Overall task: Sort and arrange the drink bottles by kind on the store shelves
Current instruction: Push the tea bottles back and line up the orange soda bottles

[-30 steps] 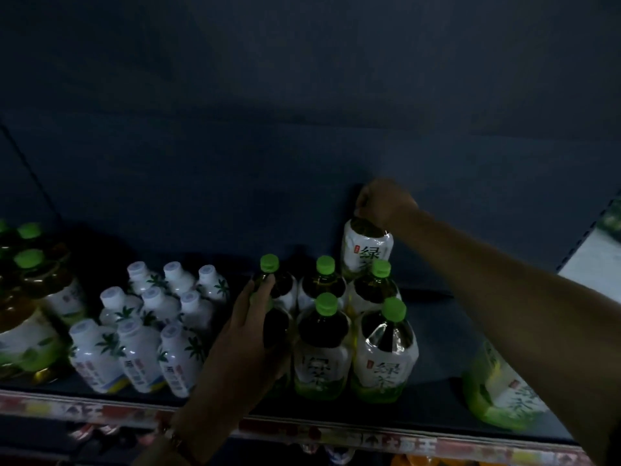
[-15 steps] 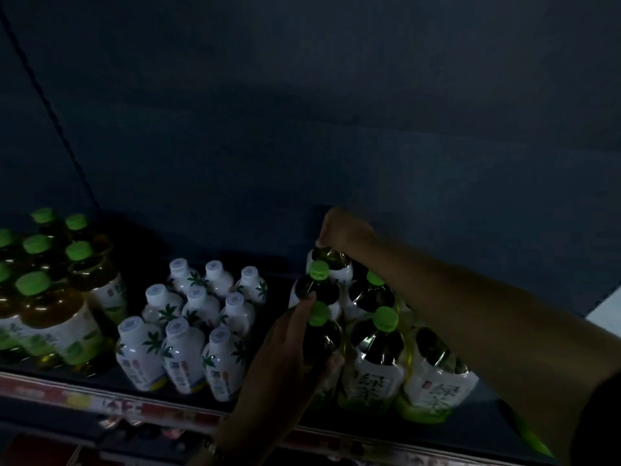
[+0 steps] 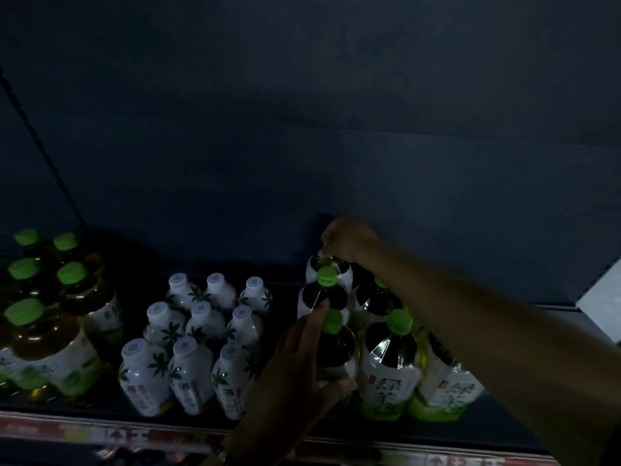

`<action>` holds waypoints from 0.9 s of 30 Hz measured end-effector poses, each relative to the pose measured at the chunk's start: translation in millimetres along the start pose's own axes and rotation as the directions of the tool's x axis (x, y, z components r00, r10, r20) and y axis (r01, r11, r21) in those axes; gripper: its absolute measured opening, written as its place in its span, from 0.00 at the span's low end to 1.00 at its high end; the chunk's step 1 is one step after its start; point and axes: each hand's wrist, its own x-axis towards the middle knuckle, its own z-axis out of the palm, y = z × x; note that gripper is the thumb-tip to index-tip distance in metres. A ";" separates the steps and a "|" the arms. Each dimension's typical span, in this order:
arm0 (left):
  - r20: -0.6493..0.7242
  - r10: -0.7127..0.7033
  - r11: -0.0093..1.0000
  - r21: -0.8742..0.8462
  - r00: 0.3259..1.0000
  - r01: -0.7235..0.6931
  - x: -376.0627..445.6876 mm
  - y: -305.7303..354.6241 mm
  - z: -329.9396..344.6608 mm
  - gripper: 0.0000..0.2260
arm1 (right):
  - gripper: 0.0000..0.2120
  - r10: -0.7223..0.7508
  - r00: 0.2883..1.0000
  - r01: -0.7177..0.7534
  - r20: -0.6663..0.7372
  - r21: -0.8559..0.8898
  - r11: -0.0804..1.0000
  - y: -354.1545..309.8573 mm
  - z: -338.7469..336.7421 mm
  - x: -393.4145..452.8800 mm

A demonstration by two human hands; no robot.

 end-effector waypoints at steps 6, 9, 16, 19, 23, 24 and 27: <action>0.009 0.002 0.997 -0.073 1.000 -0.001 6.2 -0.7 -13.6 0.37 | 0.29 0.015 0.995 0.002 0.101 -0.165 0.986 -11.7 -1.3 1.6; -0.016 -0.023 0.999 -0.034 1.000 0.023 11.9 4.4 -20.5 0.33 | 0.27 -0.037 0.993 0.044 0.108 -0.061 0.997 -8.5 -10.8 -14.3; 0.025 0.159 0.944 0.288 0.987 -0.159 41.0 36.5 -12.6 0.29 | 0.24 -0.080 0.993 0.096 -0.091 0.187 0.978 35.1 -51.8 -97.7; 0.154 0.195 0.898 0.369 0.969 -0.240 52.8 55.9 3.5 0.29 | 0.20 -0.008 0.971 0.049 -0.238 0.168 0.985 79.6 -62.8 -149.0; 0.216 0.252 0.811 0.485 0.943 -0.328 64.9 86.9 31.3 0.32 | 0.21 0.153 0.903 -0.100 -0.401 0.149 0.984 150.5 -63.2 -209.2; 0.220 0.235 0.815 0.486 0.947 -0.315 67.8 91.4 38.3 0.34 | 0.22 0.191 0.878 -0.156 -0.438 0.116 0.981 171.5 -61.2 -221.8; 0.240 0.179 0.807 0.519 0.954 -0.281 69.6 98.1 57.1 0.39 | 0.31 0.398 0.805 -0.403 -0.440 0.086 0.911 230.5 -50.6 -253.3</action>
